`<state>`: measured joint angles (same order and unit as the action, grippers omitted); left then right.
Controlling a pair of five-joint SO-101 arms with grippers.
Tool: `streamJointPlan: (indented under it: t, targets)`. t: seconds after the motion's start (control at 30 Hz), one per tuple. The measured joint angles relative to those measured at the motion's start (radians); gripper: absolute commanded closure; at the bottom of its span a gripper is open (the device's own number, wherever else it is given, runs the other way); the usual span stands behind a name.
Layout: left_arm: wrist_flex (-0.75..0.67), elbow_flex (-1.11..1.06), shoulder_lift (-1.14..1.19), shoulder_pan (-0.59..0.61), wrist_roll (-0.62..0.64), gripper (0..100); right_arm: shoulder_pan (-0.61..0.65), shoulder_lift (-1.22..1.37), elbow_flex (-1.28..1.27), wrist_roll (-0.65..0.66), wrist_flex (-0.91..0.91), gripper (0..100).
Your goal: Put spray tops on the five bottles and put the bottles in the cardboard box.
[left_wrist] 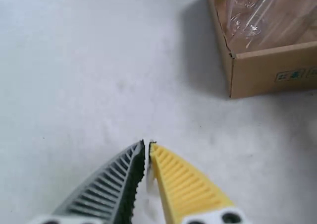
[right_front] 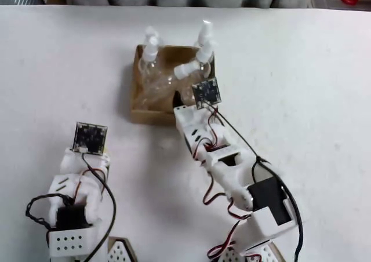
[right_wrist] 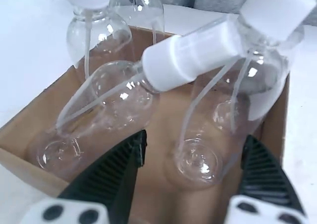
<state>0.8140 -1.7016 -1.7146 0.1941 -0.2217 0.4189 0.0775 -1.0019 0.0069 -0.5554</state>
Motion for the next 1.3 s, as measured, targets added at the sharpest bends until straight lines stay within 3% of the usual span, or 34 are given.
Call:
streamJointPlan:
  t: [0.53, 0.97, 1.3]
  targets:
    - [-0.002, 0.000, 0.000, -0.005, 0.000, 98, 0.000, 0.000, 0.000, 0.000, 0.000, 74.1]
    - [-0.112, 0.020, 0.000, -0.169, 0.000, 98, 0.000, 0.000, 0.000, 0.000, 0.000, 74.1]
    - [-0.077, 0.334, 0.000, -0.358, 0.000, 98, 0.000, 0.000, 0.000, 0.000, 0.000, 74.1]
